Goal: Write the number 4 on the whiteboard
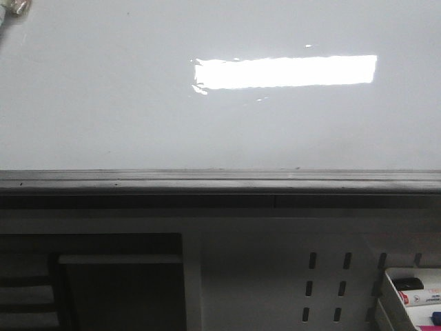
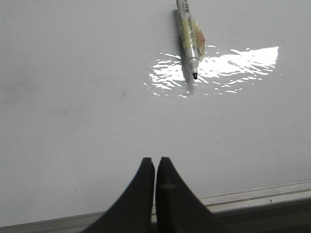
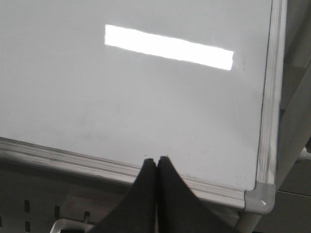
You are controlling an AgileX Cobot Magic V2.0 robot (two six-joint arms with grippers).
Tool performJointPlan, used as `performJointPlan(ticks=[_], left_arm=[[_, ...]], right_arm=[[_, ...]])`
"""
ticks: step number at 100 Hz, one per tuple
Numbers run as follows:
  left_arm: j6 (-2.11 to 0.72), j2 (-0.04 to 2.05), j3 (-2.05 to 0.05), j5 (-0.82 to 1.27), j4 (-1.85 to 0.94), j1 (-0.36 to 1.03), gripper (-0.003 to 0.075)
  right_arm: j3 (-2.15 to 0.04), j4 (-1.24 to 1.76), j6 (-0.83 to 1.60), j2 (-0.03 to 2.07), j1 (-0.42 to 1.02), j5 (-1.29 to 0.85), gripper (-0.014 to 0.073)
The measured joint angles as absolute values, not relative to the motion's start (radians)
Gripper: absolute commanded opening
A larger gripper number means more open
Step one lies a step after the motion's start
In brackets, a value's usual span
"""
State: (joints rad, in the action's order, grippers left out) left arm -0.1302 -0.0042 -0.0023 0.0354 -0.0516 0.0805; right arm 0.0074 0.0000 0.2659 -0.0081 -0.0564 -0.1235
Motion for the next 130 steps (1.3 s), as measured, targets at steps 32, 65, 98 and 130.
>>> performJointPlan(ticks=[32,65,98,130], left_arm=[[-0.13,-0.004,-0.002,0.035,-0.052,0.08,-0.002],[-0.13,-0.004,-0.002,0.035,-0.052,0.08,-0.002],[-0.13,-0.004,-0.002,0.035,-0.052,0.08,-0.002],[-0.13,-0.004,-0.002,0.035,-0.12,0.08,-0.002]], right_arm=[[0.007,0.0,0.266,-0.008,-0.056,-0.123,-0.0064],[0.007,0.0,0.266,-0.008,-0.056,-0.123,-0.0064],[0.007,0.0,0.266,-0.008,-0.056,-0.123,-0.0064],[0.007,0.143,0.266,-0.008,-0.056,-0.1,-0.0064]])
